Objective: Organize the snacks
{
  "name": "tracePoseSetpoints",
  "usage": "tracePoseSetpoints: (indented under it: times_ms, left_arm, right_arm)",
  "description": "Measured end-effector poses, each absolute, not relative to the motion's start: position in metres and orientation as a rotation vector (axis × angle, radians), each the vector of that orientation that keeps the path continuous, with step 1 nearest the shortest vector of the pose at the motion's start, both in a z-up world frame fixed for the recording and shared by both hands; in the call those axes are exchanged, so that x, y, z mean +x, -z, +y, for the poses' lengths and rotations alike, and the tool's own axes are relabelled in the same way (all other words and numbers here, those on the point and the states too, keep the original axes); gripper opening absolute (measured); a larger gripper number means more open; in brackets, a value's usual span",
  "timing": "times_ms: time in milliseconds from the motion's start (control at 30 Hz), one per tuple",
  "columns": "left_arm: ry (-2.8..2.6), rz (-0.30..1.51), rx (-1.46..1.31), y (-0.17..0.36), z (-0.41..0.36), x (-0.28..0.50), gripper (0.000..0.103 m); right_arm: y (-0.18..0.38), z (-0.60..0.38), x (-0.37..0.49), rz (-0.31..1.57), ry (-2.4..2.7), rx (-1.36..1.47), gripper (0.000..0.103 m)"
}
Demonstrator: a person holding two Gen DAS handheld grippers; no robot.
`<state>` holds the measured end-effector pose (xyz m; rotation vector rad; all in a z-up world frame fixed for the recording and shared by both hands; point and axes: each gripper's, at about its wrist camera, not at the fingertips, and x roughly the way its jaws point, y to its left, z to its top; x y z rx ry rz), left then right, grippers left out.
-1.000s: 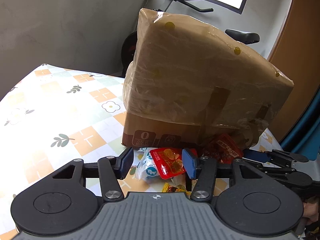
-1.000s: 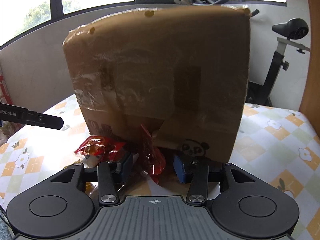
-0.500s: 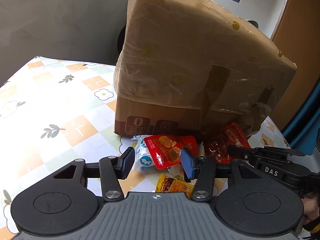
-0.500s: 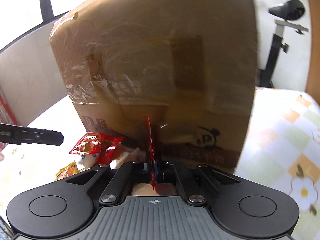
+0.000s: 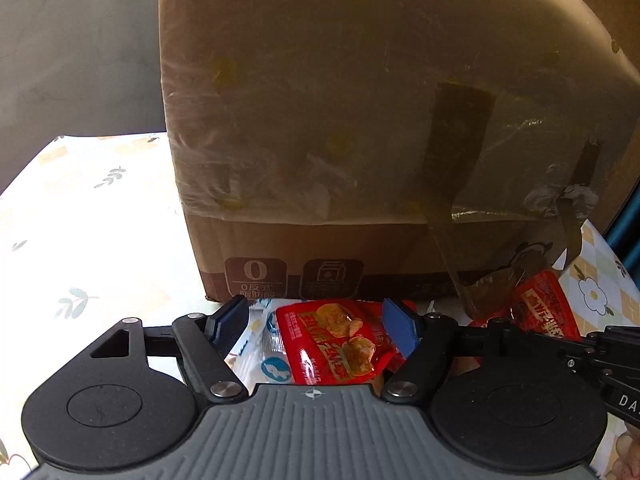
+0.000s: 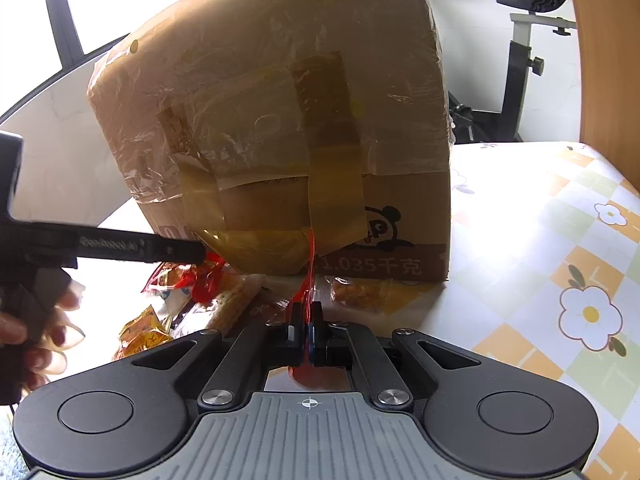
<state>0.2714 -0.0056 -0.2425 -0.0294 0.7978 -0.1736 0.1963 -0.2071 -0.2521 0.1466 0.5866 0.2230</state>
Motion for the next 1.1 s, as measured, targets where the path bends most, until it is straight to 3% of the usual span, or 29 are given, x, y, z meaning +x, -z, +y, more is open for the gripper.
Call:
tracePoseSetpoints:
  times_ms: [567,1100]
  left_arm:
    - [0.145,0.837,-0.082,0.250,0.036,0.235,0.080]
    - [0.162,0.897,-0.129,0.257,0.033,0.215,0.071]
  right_arm:
    - [0.252,-0.207,0.188,0.587,-0.247,0.167,0.001]
    - [0.253,-0.205,0.187,0.589,-0.253,0.161,0.001]
